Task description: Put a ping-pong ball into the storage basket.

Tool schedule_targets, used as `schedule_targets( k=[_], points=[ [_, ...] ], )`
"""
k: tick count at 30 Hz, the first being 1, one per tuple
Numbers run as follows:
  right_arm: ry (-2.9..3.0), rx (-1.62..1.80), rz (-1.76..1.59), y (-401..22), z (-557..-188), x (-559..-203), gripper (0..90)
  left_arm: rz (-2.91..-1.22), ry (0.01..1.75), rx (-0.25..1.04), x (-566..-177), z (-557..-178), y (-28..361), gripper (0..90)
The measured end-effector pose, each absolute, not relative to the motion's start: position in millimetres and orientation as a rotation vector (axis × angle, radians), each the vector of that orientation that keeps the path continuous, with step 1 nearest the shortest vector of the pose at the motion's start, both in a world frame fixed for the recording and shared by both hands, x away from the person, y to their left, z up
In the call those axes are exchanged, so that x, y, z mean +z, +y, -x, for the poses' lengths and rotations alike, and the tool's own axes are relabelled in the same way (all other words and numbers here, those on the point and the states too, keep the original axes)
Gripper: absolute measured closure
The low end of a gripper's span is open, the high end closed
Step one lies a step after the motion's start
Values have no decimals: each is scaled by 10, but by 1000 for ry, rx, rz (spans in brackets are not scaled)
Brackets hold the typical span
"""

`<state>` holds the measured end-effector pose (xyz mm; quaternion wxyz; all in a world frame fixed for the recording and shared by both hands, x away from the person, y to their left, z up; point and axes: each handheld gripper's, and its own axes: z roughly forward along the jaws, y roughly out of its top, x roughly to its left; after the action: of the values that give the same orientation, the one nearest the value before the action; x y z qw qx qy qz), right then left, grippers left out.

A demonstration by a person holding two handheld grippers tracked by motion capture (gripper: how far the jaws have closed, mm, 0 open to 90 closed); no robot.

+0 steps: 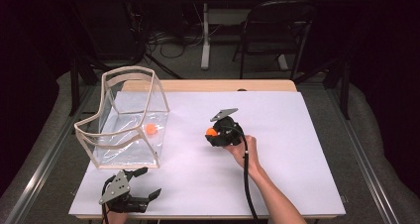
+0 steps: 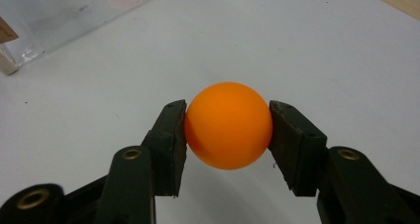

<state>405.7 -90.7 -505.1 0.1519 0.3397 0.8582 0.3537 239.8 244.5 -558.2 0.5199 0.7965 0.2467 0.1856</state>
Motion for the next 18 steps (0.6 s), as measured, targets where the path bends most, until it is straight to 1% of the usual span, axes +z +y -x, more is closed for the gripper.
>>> schedule_targets(
  k=[18],
  points=[
    [2467, 1039, -945, -751, -4119, -4998, 507, -1910, 599, 439, -5589, -2401, 2436, 158]
  ],
)
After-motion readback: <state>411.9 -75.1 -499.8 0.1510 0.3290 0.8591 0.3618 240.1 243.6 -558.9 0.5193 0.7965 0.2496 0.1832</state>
